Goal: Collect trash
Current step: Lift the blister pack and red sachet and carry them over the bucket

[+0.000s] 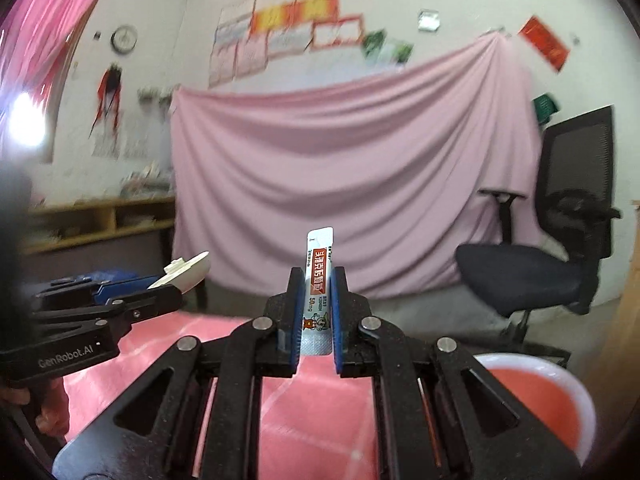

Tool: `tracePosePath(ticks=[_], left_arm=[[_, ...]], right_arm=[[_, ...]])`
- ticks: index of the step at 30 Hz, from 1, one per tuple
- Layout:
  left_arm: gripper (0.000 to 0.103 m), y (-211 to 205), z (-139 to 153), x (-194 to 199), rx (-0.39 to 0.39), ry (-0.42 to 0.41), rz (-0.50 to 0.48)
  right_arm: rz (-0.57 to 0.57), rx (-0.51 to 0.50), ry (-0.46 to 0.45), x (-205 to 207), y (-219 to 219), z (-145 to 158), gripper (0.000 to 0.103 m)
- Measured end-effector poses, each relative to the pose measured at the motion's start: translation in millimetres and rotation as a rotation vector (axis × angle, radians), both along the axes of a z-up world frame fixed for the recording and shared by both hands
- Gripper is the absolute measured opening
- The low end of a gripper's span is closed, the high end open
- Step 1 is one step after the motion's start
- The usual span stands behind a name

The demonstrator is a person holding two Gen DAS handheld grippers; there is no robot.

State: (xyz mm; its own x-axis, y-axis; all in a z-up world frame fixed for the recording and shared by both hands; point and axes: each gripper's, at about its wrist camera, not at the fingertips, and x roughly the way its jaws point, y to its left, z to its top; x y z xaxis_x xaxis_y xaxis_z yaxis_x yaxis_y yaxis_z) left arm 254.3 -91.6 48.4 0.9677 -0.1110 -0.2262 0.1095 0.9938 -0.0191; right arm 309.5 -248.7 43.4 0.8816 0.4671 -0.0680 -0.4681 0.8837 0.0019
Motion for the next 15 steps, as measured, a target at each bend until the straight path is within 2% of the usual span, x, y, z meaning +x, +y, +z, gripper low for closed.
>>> tracePosePath(ticks=[8,15], left_arm=[[0.025,-40,10,22,0.003,-0.059,-0.087],[0.025,-74,11,28,0.009,-0.034,-0.159]], right_arm=[[-0.142,0.046,-0.062,-5,-31,10,0.032],[-0.212,0.062,-0.040,-8,-67,9,0.032]])
